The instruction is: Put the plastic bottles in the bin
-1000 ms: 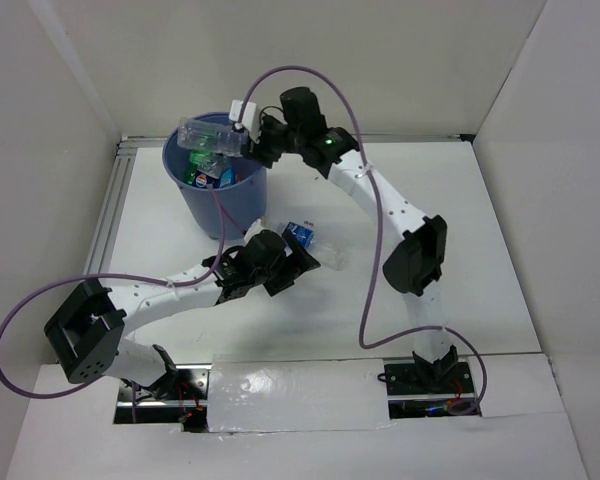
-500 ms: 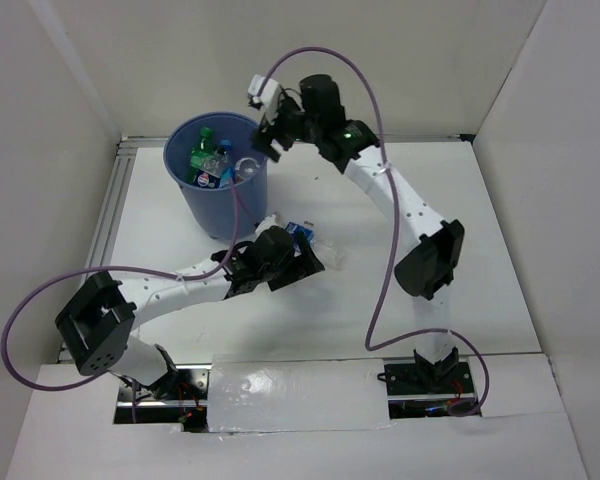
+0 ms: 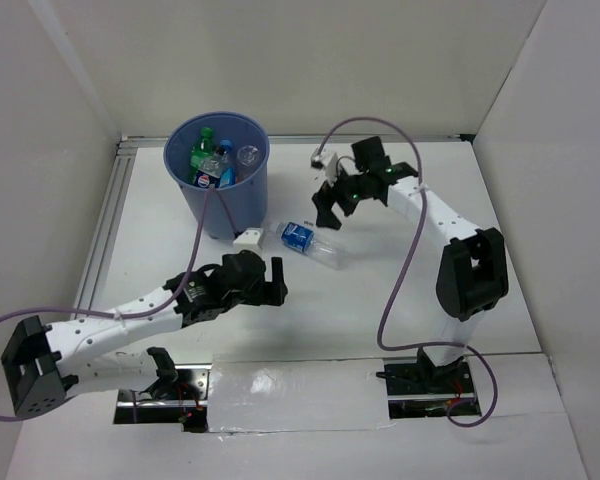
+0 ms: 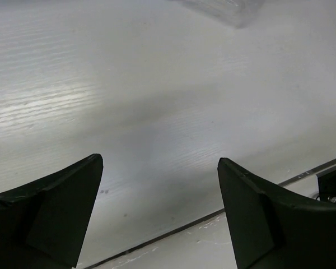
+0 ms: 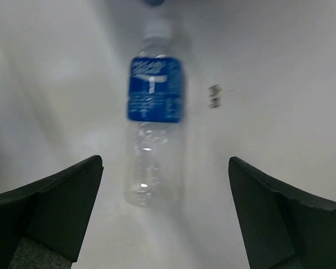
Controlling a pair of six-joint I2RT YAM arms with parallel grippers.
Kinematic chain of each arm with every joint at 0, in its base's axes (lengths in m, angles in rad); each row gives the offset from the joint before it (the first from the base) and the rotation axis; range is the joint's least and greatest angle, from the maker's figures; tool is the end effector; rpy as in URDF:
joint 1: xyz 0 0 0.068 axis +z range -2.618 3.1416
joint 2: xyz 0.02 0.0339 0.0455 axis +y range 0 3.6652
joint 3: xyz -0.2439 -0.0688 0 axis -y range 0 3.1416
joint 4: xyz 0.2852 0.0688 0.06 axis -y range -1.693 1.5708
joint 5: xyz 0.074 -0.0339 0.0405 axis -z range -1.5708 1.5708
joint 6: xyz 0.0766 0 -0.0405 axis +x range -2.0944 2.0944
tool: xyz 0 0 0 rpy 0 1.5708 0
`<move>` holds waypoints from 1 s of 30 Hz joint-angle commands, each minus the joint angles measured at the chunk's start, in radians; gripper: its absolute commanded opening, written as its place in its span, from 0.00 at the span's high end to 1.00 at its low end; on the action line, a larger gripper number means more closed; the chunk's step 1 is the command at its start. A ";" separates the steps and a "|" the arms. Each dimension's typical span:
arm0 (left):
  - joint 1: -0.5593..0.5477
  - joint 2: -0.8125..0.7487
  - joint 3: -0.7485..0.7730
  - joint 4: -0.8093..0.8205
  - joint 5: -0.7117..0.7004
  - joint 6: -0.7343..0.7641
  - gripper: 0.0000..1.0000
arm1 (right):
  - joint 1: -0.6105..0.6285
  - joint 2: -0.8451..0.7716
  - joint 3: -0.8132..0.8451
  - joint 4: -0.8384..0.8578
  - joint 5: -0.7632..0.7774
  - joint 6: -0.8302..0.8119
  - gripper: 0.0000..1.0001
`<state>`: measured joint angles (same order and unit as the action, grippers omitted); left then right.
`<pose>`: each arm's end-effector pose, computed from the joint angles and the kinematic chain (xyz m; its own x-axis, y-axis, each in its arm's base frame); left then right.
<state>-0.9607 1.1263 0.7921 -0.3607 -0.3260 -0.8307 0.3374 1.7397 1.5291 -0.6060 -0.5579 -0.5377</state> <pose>0.2016 -0.2456 0.2030 -0.7166 -0.1958 -0.6694 0.1577 0.8895 -0.4289 0.4089 0.1864 0.2517 -0.2717 -0.5558 -0.7857 -0.8872 0.4609 -0.0193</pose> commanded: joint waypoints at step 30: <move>-0.036 -0.465 -0.080 -0.354 -0.249 -0.174 0.03 | 0.049 -0.264 -0.037 -0.069 -0.063 -0.136 0.84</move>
<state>-0.9913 0.6933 0.7197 -0.7380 -0.5373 -0.9867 0.4068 1.5959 1.3861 -0.6182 -0.5110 -0.6235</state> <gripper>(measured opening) 0.965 0.522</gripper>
